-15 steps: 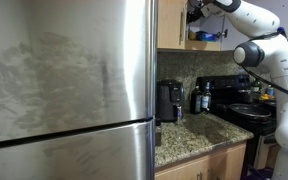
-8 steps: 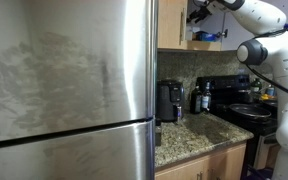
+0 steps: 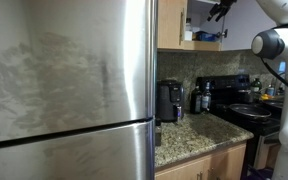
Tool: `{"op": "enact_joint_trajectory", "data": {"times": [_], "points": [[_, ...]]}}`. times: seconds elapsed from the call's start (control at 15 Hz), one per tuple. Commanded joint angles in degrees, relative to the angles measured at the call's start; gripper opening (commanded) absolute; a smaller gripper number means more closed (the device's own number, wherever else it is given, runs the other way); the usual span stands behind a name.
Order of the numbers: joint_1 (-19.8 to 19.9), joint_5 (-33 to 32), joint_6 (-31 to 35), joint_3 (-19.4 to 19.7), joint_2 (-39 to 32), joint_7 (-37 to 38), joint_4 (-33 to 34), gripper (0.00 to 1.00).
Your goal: Pick up the bottle with white objects and put it in the open kitchen unit and close it
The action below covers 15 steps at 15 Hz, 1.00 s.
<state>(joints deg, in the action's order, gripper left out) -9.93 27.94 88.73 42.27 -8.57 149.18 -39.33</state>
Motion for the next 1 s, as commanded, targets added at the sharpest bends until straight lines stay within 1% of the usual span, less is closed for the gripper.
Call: {"op": "enact_joint_trajectory", "data": {"times": [0.0, 0.07, 0.27, 0.33, 0.4, 0.53, 0.6, 0.67, 0.73, 0.8, 0.93], "points": [[-1.0, -5.9, -13.2, 2.0, 2.7, 0.0, -0.2, 1.00], [-1.1, -7.8, -16.3, 1.8, 2.9, -0.4, -0.6, 1.00], [-1.6, -9.2, -22.7, 0.9, 2.8, -2.7, -4.4, 1.00], [-0.7, -7.6, -20.3, 1.4, 2.7, -1.1, -1.5, 1.00], [-0.9, -7.9, -21.4, 1.4, 2.3, -1.5, -2.3, 1.00], [-1.1, -8.1, -21.6, 1.3, 1.8, -1.9, -3.4, 1.00], [-0.8, -10.2, -24.5, 1.7, -1.4, -2.2, -2.6, 1.00], [-1.4, -13.0, -23.5, 1.8, -3.4, -1.3, -2.8, 1.00], [-2.6, -15.2, -22.3, 1.2, -4.4, -2.2, -5.0, 1.00], [-3.8, -17.7, -22.4, 0.9, -5.0, -2.4, -6.1, 1.00], [-6.8, -20.8, -23.6, -0.2, -6.3, -3.6, -10.3, 1.00]]}}
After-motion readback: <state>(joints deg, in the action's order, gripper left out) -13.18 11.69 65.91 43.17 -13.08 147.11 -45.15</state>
